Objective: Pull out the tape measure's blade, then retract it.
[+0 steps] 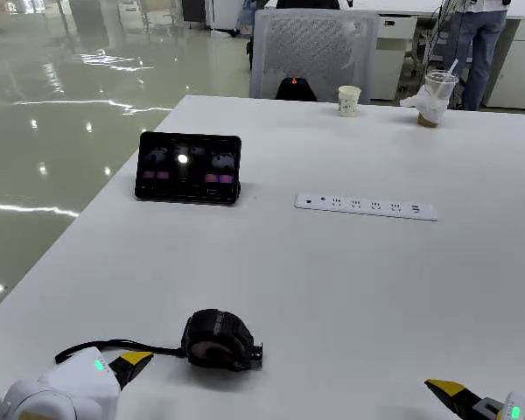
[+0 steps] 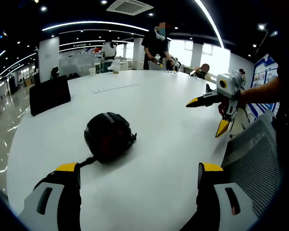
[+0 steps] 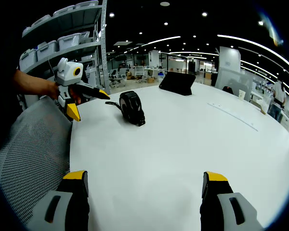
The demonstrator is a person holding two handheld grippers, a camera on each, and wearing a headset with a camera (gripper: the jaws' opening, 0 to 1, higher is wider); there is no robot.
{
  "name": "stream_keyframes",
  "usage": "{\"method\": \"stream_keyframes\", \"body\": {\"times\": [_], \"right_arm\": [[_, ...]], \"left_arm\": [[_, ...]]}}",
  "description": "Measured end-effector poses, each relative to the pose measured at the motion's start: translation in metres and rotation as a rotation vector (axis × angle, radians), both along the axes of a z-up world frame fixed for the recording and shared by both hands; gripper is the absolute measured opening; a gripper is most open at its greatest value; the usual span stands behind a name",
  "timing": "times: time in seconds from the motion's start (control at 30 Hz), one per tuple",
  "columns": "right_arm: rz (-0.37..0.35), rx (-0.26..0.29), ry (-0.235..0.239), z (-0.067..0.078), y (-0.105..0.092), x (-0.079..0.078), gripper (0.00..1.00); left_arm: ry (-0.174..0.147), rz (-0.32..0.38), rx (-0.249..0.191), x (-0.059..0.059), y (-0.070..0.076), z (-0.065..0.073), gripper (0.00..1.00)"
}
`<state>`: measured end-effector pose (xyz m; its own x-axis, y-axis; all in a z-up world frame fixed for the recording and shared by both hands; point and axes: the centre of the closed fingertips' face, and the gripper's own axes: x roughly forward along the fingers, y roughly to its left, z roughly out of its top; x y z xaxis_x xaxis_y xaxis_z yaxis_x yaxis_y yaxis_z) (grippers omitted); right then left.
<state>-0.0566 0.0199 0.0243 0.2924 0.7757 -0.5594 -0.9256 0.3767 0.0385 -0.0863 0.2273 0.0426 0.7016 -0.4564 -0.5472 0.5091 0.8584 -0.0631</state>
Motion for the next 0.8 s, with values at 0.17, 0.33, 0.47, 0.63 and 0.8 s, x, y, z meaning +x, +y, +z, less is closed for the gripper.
{"method": "stream_keyframes", "body": {"times": [0.17, 0.33, 0.47, 0.63, 0.8], "right_arm": [[-0.010, 0.004, -0.004, 0.0016, -0.0014, 0.0028, 0.99], [-0.013, 0.002, -0.005, 0.0022, -0.0026, 0.0027, 0.99], [-0.017, -0.001, -0.004, 0.0009, -0.0042, 0.0029, 0.99], [-0.020, -0.001, -0.003, 0.0010, -0.0051, 0.0029, 0.99], [-0.021, -0.006, -0.001, -0.0001, -0.0064, 0.0027, 0.99]], "left_arm": [[-0.024, -0.007, 0.012, 0.0030, -0.0009, 0.0044, 0.99], [-0.030, -0.014, 0.009, 0.0051, -0.0026, 0.0090, 0.99], [-0.029, -0.021, 0.004, 0.0056, -0.0035, 0.0096, 0.99], [-0.028, -0.022, 0.007, 0.0058, -0.0030, 0.0097, 0.99], [-0.027, -0.024, 0.017, 0.0058, -0.0027, 0.0094, 0.99]]}}
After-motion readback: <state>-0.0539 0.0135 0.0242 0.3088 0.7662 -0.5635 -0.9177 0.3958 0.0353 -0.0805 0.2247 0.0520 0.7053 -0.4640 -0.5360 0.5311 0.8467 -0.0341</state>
